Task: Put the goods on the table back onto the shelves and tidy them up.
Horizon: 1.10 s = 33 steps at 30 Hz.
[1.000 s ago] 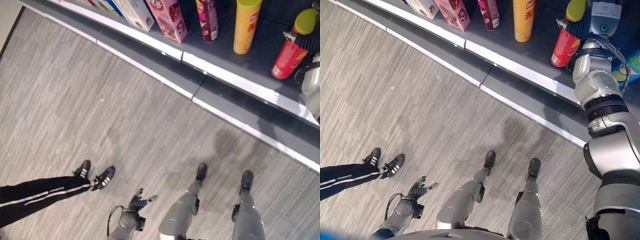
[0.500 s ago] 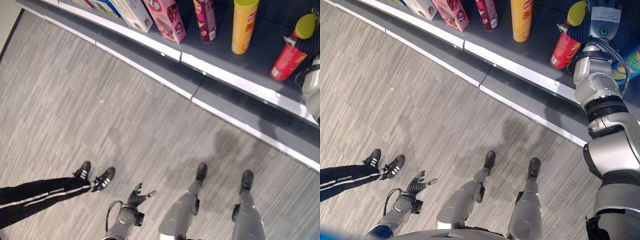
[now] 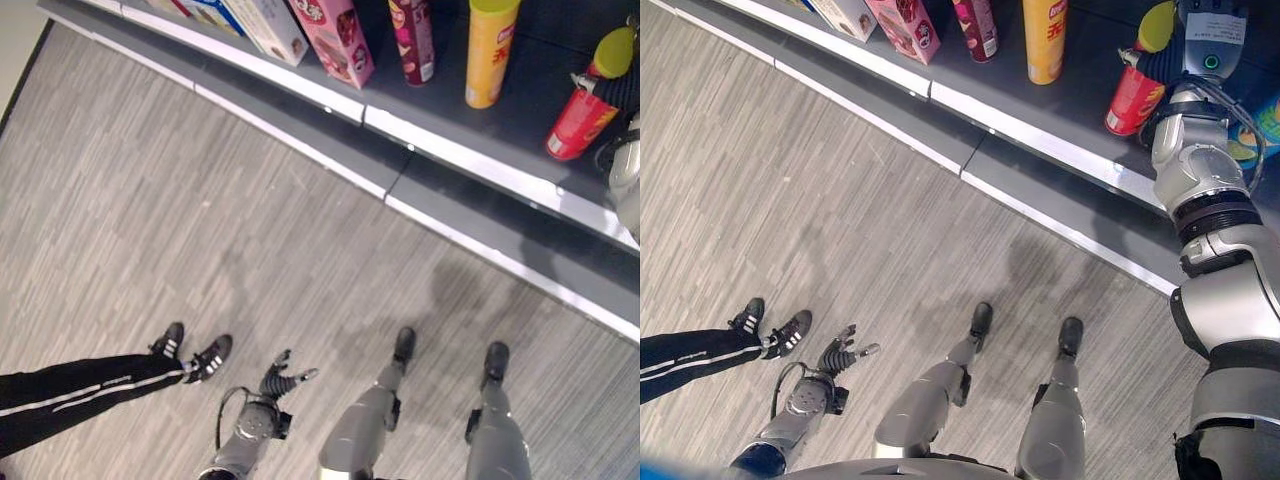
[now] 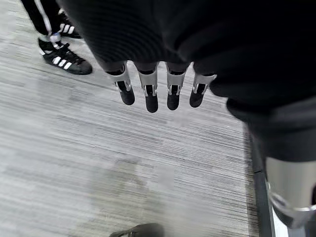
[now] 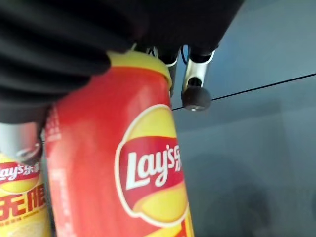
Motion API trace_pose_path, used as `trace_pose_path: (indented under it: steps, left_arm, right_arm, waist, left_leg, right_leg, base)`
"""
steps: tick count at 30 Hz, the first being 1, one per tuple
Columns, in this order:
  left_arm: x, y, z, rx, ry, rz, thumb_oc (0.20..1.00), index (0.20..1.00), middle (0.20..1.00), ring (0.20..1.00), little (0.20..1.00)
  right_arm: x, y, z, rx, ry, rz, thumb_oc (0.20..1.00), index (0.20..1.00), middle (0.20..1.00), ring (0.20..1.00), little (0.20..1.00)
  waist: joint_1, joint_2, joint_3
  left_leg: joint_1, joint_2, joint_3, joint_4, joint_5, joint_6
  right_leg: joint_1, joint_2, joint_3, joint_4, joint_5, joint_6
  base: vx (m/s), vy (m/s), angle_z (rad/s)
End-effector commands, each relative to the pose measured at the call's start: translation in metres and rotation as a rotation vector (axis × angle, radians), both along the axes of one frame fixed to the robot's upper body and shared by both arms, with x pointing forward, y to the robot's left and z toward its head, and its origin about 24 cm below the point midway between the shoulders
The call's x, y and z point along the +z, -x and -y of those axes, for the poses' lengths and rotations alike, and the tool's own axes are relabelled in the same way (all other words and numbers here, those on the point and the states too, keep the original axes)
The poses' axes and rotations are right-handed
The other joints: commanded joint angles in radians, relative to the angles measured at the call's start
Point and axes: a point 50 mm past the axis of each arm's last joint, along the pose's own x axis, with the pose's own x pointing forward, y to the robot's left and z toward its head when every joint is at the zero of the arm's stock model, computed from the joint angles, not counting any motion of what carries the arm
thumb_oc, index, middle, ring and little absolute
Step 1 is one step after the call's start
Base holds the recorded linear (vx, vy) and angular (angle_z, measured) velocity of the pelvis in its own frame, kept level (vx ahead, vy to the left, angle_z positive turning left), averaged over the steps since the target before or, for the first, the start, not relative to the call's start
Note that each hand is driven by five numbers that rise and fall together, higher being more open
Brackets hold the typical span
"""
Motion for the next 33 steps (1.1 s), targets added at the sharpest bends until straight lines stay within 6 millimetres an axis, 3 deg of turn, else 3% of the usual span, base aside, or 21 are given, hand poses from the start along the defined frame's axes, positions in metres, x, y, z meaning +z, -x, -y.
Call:
trace_pose_path:
  steps: [1,8,9,11,25,26,27,28,29,33]
  left_arm:
    - [0.007,0.0,-0.003,-0.056,-0.005,0.02,1.0,1.0,1.0,1.0,1.0]
    - [0.016,0.001,0.0,-0.091,0.013,0.057,1.0,1.0,1.0,1.0,1.0]
    - [-0.012,0.016,-0.022,-0.054,-0.098,-0.114,1.0,1.0,1.0,1.0,1.0]
    - [-0.021,0.027,-0.024,-0.022,-0.098,-0.159,1.0,1.0,1.0,1.0,1.0]
    - [-0.028,0.029,-0.018,0.01,-0.079,-0.192,1.0,1.0,1.0,1.0,1.0]
    - [-0.028,0.029,-0.018,0.01,-0.079,-0.192,1.0,1.0,1.0,1.0,1.0]
    - [-0.028,0.028,-0.018,0.009,-0.08,-0.19,1.0,1.0,1.0,1.0,1.0]
    - [-0.028,0.028,-0.018,0.009,-0.081,-0.191,1.0,1.0,1.0,1.0,1.0]
    - [-0.028,0.028,-0.018,0.01,-0.084,-0.193,1.0,1.0,1.0,1.0,1.0]
    - [-0.029,0.028,-0.017,0.008,-0.088,-0.198,1.0,1.0,1.0,1.0,1.0]
  right_arm:
    - [0.045,0.017,0.012,-0.064,0.115,0.116,0.2,0.2,0.2,0.2,0.2]
    - [0.052,0.024,0.019,-0.087,0.125,0.132,0.2,0.2,0.2,0.2,0.2]
    - [0.046,0.018,0.008,-0.047,0.119,0.126,0.2,0.2,0.2,0.2,0.2]
    - [0.049,0.02,0.014,-0.076,0.094,0.129,0.2,0.2,0.2,0.2,0.2]
    - [0.034,0.011,0.017,-0.094,0.066,0.055,0.2,0.2,0.2,0.2,0.2]
    - [0.034,0.011,0.017,-0.094,0.066,0.055,0.294,0.294,0.294,0.294,0.294]
    - [0.033,0.01,0.016,-0.092,0.063,0.053,0.533,0.533,0.533,0.533,0.533]
    - [0.033,0.009,0.015,-0.09,0.062,0.051,0.953,0.953,0.953,0.953,0.953]
    - [0.032,0.009,0.015,-0.089,0.06,0.052,1.0,1.0,1.0,1.0,1.0]
    - [0.032,0.008,0.013,-0.081,0.056,0.053,1.0,1.0,1.0,1.0,1.0]
  waist:
    - [0.036,-0.01,-0.035]
    - [0.045,-0.013,-0.041]
    - [0.037,-0.024,-0.037]
    - [0.047,-0.022,-0.044]
    - [0.053,-0.022,-0.042]
    - [0.053,-0.022,-0.042]
    - [0.053,-0.023,-0.042]
    - [0.052,-0.023,-0.041]
    - [0.052,-0.024,-0.04]
    - [0.052,-0.029,-0.04]
  left_leg:
    - [0.005,-0.005,0.036,0.005,-0.063,-0.028]
    - [0.006,-0.006,0.035,0.005,-0.065,-0.027]
    - [0.012,-0.002,0.037,0.005,-0.069,-0.028]
    - [0.005,-0.003,0.034,0.005,-0.065,-0.029]
    - [0.002,-0.006,0.031,0.005,-0.062,-0.031]
    - [0.002,-0.006,0.031,0.005,-0.062,-0.031]
    - [0.001,-0.006,0.03,0.005,-0.062,-0.031]
    - [0.001,-0.006,0.031,0.005,-0.063,-0.031]
    - [0.001,-0.006,0.03,0.005,-0.063,-0.031]
    - [0.0,-0.005,0.029,0.005,-0.063,-0.031]
  right_leg:
    - [-0.09,-0.062,0.103,0.248,-0.222,0.033]
    - [-0.081,-0.063,0.099,0.24,-0.222,0.035]
    - [-0.083,-0.062,0.105,0.249,-0.23,0.036]
    - [-0.088,-0.062,0.103,0.246,-0.224,0.036]
    - [-0.086,-0.063,0.099,0.243,-0.221,0.036]
    - [-0.085,-0.063,0.098,0.243,-0.221,0.036]
    - [-0.085,-0.063,0.098,0.243,-0.221,0.036]
    - [-0.085,-0.063,0.099,0.244,-0.222,0.036]
    - [-0.085,-0.063,0.099,0.244,-0.222,0.036]
    - [-0.086,-0.063,0.097,0.243,-0.22,0.036]
  base:
    - [0.0,0.0,0.0]
    - [0.0,0.0,0.0]
    - [0.0,0.0,0.0]
    - [0.0,-0.004,-0.02]
    - [0.0,-0.002,0.01]
    - [0.0,0.0,0.0]
    - [0.0,0.0,0.0]
    - [0.0,0.0,0.0]
    - [0.0,0.0,0.0]
    - [0.0,0.0,0.0]
